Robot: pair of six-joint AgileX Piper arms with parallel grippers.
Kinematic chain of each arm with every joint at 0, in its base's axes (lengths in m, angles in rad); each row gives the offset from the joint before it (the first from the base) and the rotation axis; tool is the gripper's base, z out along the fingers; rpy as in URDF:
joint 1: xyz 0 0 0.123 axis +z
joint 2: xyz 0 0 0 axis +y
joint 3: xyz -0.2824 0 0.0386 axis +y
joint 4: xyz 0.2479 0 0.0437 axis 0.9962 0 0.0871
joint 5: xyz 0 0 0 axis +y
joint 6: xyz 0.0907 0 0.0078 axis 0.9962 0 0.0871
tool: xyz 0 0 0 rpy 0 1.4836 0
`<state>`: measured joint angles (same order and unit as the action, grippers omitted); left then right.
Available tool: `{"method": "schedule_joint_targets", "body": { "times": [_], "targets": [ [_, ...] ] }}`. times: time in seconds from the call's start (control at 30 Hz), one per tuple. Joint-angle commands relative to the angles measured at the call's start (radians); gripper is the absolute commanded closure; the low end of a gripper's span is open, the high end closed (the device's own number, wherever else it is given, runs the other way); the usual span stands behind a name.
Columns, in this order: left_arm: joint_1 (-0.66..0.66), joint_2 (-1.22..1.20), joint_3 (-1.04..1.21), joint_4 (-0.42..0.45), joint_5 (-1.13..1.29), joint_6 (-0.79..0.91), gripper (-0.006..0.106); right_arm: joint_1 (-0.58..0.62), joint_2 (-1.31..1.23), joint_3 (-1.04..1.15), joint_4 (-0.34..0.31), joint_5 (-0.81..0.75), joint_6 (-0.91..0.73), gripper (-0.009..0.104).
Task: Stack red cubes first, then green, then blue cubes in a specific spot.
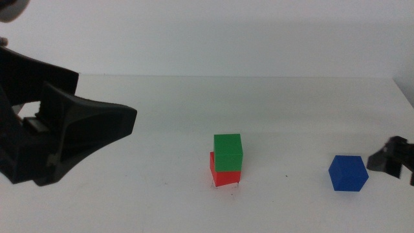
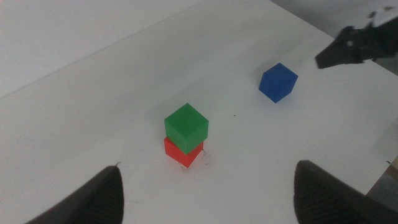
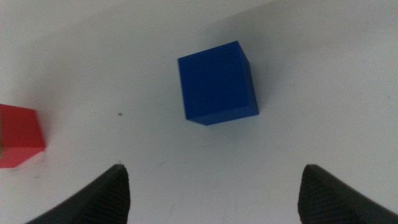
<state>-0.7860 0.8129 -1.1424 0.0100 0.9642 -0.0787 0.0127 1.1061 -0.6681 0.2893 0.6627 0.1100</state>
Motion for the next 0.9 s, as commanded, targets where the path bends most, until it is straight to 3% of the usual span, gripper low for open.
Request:
{"method": "schedule_joint_targets", "body": {
  "times": [0.0, 0.1, 0.33, 0.5, 0.6, 0.67, 0.73, 0.87],
  "targets": [
    [-0.002, -0.009, 0.005, 0.0, -0.013, 0.0, 0.007, -0.002, 0.093, -0.055, -0.013, -0.015, -0.04, 0.002],
    [-0.002, -0.009, 0.005, 0.0, -0.013, 0.0, 0.007, 0.014, 0.231, -0.148, -0.064, 0.032, -0.036, 0.002],
    [-0.002, -0.009, 0.005, 0.0, -0.012, 0.0, 0.007, 0.135, 0.477, -0.306, -0.268, 0.052, 0.114, 0.002],
    [-0.002, -0.009, 0.005, 0.0, -0.012, 0.0, 0.007, 0.17, 0.601, -0.34, -0.289, 0.025, 0.146, 0.008],
    [-0.002, -0.009, 0.005, 0.0, -0.012, 0.0, 0.007, 0.17, 0.646, -0.341, -0.305, -0.003, 0.164, 0.032],
    [-0.002, -0.009, 0.005, 0.0, -0.012, 0.0, 0.007, 0.17, 0.654, -0.342, -0.312, -0.005, 0.17, 0.058],
    [-0.002, -0.009, 0.005, 0.0, -0.012, 0.0, 0.007, 0.171, 0.654, -0.356, -0.313, 0.02, 0.17, 0.077],
    [-0.002, -0.009, 0.005, 0.0, -0.011, 0.002, 0.007, 0.23, 0.615, -0.476, -0.38, 0.198, 0.204, 0.098]
  ]
}}
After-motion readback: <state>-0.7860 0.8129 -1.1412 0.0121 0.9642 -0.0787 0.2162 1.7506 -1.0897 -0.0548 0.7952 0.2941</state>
